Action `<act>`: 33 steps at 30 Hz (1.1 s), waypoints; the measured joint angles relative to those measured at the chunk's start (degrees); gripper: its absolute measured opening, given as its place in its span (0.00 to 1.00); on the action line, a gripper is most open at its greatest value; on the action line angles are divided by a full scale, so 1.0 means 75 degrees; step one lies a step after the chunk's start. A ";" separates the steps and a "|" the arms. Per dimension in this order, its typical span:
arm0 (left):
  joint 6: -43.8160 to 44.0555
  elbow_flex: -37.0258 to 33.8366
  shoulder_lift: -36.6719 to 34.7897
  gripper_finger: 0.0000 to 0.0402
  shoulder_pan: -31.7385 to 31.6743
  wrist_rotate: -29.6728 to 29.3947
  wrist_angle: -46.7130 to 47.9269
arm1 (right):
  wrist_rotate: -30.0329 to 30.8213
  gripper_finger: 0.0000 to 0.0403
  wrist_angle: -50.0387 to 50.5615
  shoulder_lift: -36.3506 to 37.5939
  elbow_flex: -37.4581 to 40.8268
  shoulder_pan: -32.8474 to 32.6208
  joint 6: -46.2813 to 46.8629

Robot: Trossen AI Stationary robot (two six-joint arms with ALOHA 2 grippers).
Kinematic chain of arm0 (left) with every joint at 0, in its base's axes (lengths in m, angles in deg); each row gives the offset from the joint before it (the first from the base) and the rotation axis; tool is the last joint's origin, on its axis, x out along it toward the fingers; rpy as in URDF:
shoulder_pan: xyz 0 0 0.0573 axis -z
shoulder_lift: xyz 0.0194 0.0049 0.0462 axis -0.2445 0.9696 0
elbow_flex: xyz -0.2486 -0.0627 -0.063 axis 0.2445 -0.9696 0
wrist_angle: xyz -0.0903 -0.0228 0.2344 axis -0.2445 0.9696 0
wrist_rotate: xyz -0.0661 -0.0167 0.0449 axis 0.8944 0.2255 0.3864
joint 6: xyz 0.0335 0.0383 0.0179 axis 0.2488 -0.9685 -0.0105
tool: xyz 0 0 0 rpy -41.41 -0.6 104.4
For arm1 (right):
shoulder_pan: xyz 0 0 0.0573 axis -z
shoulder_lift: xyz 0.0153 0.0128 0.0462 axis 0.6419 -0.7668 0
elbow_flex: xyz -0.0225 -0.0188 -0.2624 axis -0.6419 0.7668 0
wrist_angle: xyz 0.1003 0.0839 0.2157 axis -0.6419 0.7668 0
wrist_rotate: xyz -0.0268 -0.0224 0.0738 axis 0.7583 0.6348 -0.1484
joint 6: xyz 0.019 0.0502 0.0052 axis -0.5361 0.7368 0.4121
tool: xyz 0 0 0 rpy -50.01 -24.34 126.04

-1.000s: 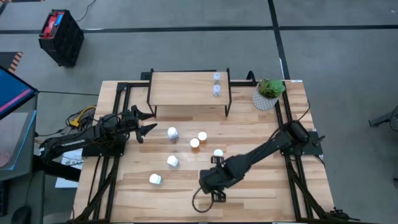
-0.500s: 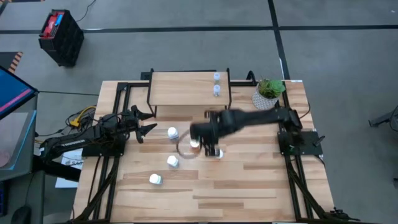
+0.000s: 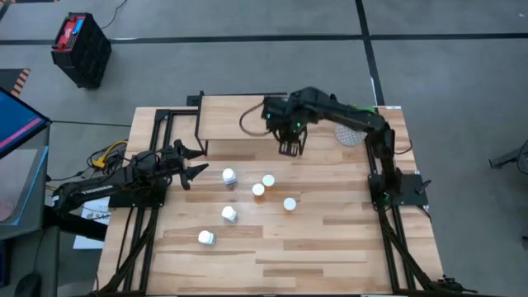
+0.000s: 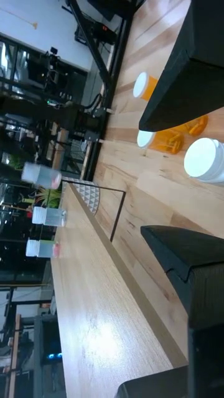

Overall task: Pick and place medicine bottles onto shelf by color
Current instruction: Put the transparent pill bottle on the shelf aligned with the other transparent pill bottles

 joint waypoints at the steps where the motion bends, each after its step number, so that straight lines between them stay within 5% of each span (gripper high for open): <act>1: 0.0003 0.0000 0.0000 0.62 0.0000 0.0000 0.0001 | -0.0104 0.32 -0.0006 0.0000 0.0000 0.0146 0.0006; 10: 0.0006 0.0000 0.0000 0.62 0.0000 0.0000 -0.0001 | -0.0729 0.32 -0.0282 0.0000 0.0000 0.0758 -0.0020; 33: 0.0047 0.0000 0.0000 0.62 0.0000 -0.0003 0.0002 | -0.0341 0.32 -0.0776 -0.0006 0.0667 0.1024 -0.0134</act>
